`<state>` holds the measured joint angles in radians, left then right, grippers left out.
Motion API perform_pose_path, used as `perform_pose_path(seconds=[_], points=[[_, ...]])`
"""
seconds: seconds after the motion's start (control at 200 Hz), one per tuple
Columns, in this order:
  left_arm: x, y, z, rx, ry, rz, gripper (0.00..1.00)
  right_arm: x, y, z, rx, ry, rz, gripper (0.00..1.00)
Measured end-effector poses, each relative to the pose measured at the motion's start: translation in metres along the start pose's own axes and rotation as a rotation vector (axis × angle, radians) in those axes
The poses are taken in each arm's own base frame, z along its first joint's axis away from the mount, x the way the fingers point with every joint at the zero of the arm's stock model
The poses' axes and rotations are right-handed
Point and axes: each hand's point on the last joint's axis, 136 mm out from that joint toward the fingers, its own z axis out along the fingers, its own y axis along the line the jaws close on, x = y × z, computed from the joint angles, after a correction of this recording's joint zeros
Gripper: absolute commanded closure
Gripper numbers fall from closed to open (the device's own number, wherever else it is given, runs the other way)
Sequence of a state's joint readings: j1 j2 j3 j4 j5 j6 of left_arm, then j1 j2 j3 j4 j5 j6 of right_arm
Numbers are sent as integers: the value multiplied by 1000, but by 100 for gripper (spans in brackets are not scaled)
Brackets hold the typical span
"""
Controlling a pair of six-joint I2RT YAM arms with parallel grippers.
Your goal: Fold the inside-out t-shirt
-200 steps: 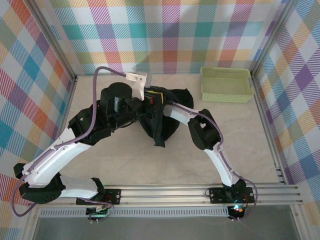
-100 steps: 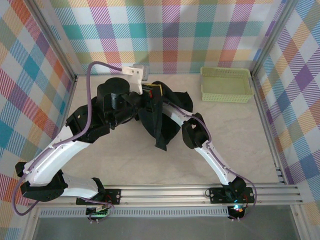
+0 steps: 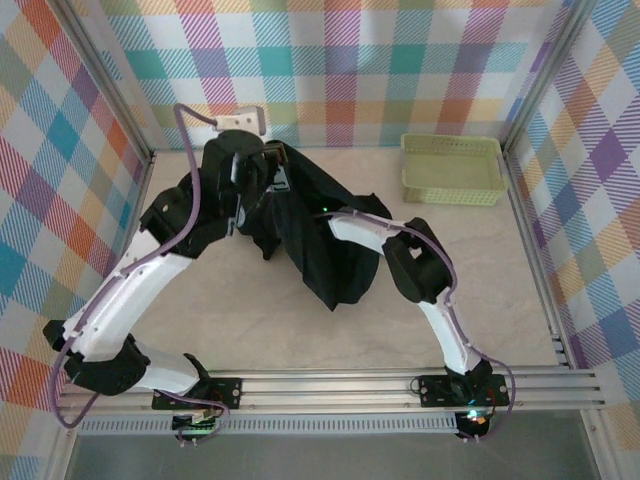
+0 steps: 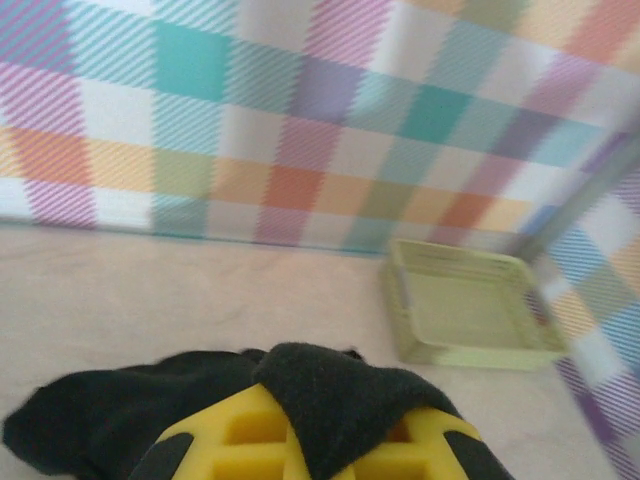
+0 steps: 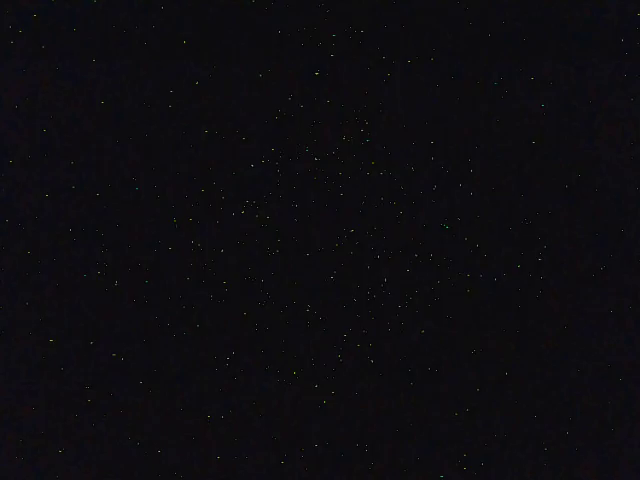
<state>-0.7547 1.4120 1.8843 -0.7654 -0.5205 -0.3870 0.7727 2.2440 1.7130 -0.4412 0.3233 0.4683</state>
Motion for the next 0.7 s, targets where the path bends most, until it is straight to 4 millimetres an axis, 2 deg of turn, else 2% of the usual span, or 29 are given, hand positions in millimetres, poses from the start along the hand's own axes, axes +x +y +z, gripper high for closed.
perform_pose_path(seconds=[0.11,0.22,0.315,0.43,0.47,0.575,0.645,0.7], points=[[4,35,37,-127,37,-15,100,17,16,-25,-66,-45,-65,100],[22,71,76,-245,109,-23,100,30,33,-58,-145,-105,-117,100],[45,106,110,-343,196,-35,100,36,42,-88,-199,-168,-153,100],[82,158,146,-461,311,-74,100,38,38,-120,-211,-236,-152,100],[97,175,153,-492,350,-92,100,37,33,-129,-202,-259,-146,100],[140,214,154,-555,453,-141,100,32,15,-149,-160,-314,-125,100],[162,227,154,-567,496,-168,100,29,6,-159,-144,-344,-114,100],[177,229,152,-554,527,-182,100,29,2,-165,-141,-360,-111,100]])
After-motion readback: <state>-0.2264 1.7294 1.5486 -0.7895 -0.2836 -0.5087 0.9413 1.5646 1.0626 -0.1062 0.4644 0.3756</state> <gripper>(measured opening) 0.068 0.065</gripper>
